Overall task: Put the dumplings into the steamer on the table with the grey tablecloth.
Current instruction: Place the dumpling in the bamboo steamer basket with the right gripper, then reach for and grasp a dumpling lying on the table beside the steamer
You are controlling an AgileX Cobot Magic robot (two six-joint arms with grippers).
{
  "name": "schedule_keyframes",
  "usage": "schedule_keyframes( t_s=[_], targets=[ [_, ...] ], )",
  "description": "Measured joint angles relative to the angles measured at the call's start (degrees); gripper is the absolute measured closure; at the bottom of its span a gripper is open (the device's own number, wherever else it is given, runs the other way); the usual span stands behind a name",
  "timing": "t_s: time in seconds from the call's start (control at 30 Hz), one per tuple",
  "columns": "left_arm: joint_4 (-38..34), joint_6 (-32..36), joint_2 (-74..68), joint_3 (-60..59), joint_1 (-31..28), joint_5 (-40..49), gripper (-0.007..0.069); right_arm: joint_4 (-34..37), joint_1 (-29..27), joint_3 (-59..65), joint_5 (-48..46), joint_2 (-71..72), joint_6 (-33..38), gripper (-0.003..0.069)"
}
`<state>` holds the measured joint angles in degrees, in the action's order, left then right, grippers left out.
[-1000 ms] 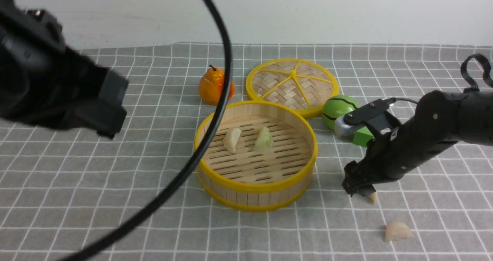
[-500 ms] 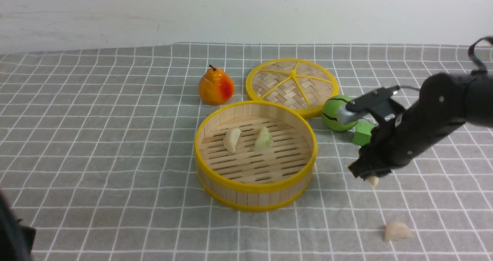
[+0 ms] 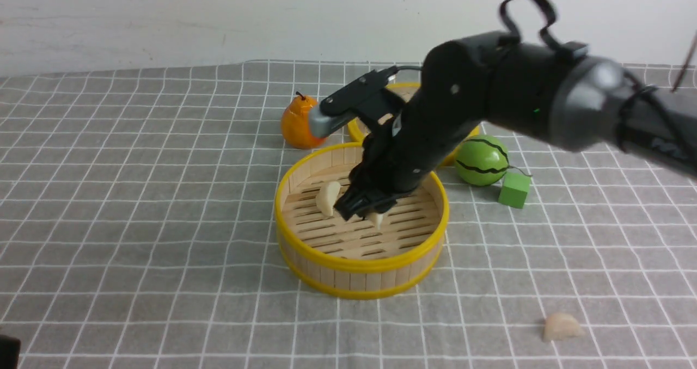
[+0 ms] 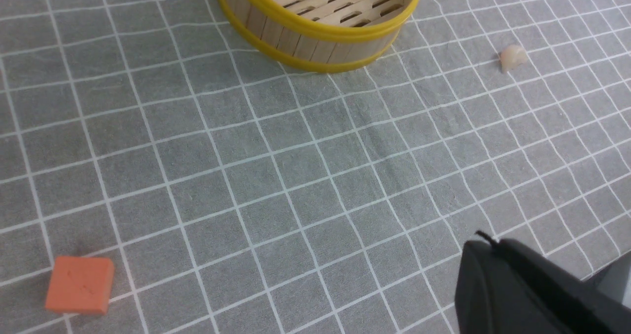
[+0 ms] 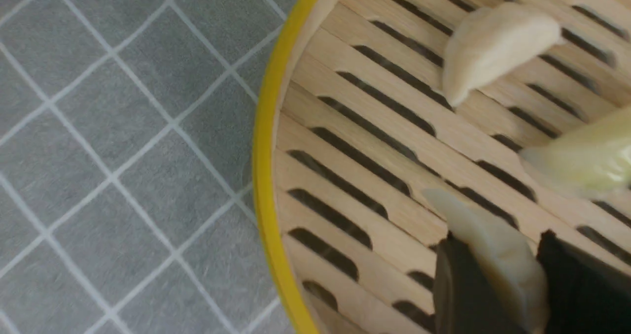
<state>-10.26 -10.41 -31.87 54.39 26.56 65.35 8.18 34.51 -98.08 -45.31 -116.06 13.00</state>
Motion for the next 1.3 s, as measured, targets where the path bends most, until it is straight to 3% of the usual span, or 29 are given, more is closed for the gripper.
schedule_keyframes(
  t_s=[0.13, 0.37, 0.5, 0.67, 0.87, 1.13, 1.3],
  targets=[
    [0.0, 0.0, 0.0, -0.1, 0.0, 0.6, 0.0638, -2.7, 1.0, -3.5, 0.8, -5.6, -3.3, 0.0441],
    [0.0, 0.0, 0.0, -0.1, 0.0, 0.8, 0.0638, -4.5, 1.0, -6.0, 0.6, -9.6, -8.9, 0.0196],
    [0.0, 0.0, 0.0, -0.1, 0.0, 0.9, 0.0638, -4.5, 1.0, -8.3, -6.8, -8.3, -9.2, 0.0137],
    [0.4, 0.0, 0.0, -0.1, 0.0, 0.9, 0.0635, -4.8, 0.9, -9.4, -17.7, -0.4, -6.6, 0.0137],
    [1.5, 0.0, 0.0, -0.1, 0.0, 0.4, 0.0630, -4.4, -2.3, -1.0, -22.6, 10.6, -4.9, 0.0172],
    [1.7, 0.0, 0.0, -0.1, 0.0, -0.5, 0.0624, -4.4, -12.3, 27.0, -14.1, 23.9, -4.9, 0.0186],
    [1.9, 0.0, -0.1, -0.1, 0.0, -1.2, 0.0622, -4.4, -16.0, 36.1, -6.3, 24.1, -4.9, 0.0186]
  ],
)
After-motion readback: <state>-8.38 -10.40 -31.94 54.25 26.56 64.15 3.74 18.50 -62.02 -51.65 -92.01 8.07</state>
